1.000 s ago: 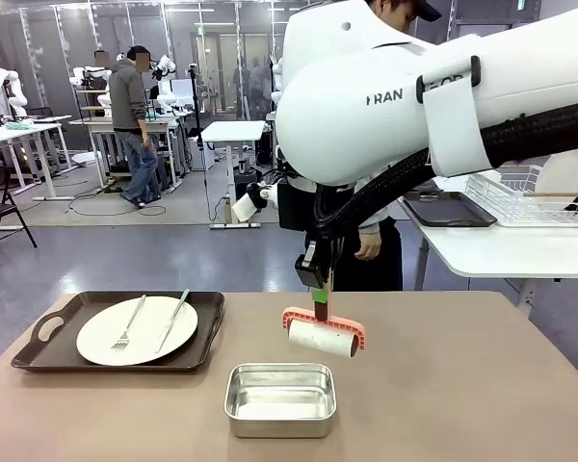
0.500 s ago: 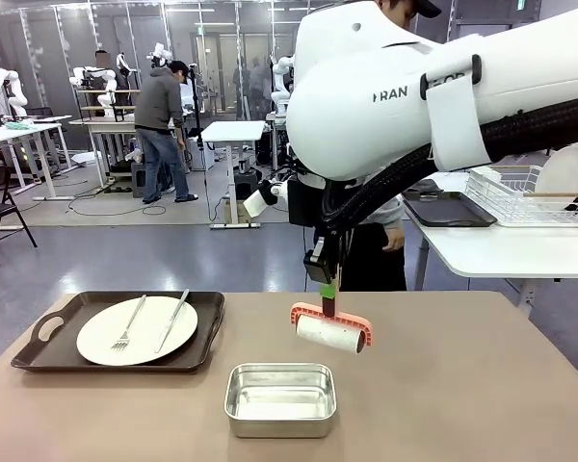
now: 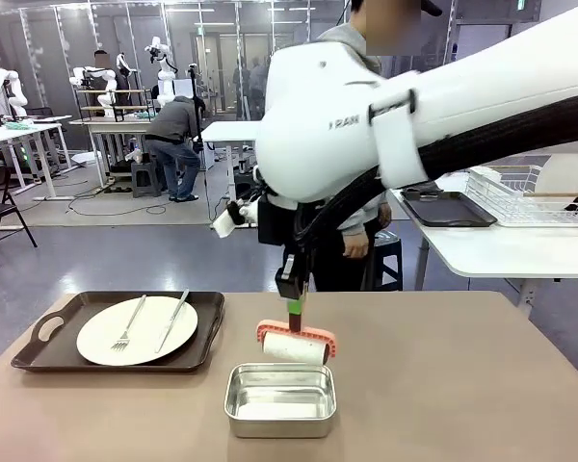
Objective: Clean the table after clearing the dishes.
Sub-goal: Place the Lint Roller back on top of the Airtight Container.
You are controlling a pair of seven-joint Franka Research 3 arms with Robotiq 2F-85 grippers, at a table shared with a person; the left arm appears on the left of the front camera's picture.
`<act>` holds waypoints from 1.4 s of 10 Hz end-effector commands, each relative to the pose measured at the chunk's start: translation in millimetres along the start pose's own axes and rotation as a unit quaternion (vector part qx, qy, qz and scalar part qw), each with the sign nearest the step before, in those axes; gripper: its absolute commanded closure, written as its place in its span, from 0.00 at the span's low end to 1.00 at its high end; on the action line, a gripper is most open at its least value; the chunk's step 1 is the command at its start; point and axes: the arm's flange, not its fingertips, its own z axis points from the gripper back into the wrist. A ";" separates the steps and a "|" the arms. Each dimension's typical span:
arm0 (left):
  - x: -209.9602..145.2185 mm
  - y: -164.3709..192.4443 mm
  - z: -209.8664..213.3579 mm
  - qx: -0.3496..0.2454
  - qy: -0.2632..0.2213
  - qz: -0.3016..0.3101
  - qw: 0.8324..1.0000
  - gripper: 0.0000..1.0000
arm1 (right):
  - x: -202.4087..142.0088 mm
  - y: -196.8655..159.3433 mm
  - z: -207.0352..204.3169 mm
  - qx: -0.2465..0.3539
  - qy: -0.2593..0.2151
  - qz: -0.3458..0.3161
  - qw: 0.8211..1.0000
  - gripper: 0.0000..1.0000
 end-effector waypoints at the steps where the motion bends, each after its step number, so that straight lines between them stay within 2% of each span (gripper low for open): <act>1: -1.1 -1.1 2.5 -0.002 -0.002 -0.003 1.000 0.00 | 19.2 -9.0 -13.4 0.017 -0.006 0.046 0.999 0.80; 5: -1.1 -1.1 2.5 -0.002 -0.002 -0.003 1.000 0.00 | 51.6 -20.6 -45.8 0.032 0.025 0.068 0.997 0.80; 7: -1.1 -1.1 2.5 -0.002 -0.002 -0.003 1.000 0.00 | 55.7 -25.3 -63.3 0.056 0.028 0.081 0.995 0.80; 8: -1.1 -1.1 2.5 -0.002 -0.002 -0.003 1.000 0.00 | 57.0 -28.5 -70.4 0.058 0.023 0.115 0.991 0.80; 10: -1.1 -1.1 2.5 -0.002 -0.002 -0.003 1.000 0.00 | 59.1 -38.2 -84.9 0.058 0.043 0.145 0.987 0.80; 14: -1.1 -1.1 2.5 -0.002 -0.002 -0.003 1.000 0.00 | 54.6 -56.2 -115.4 0.071 0.044 0.152 0.985 0.80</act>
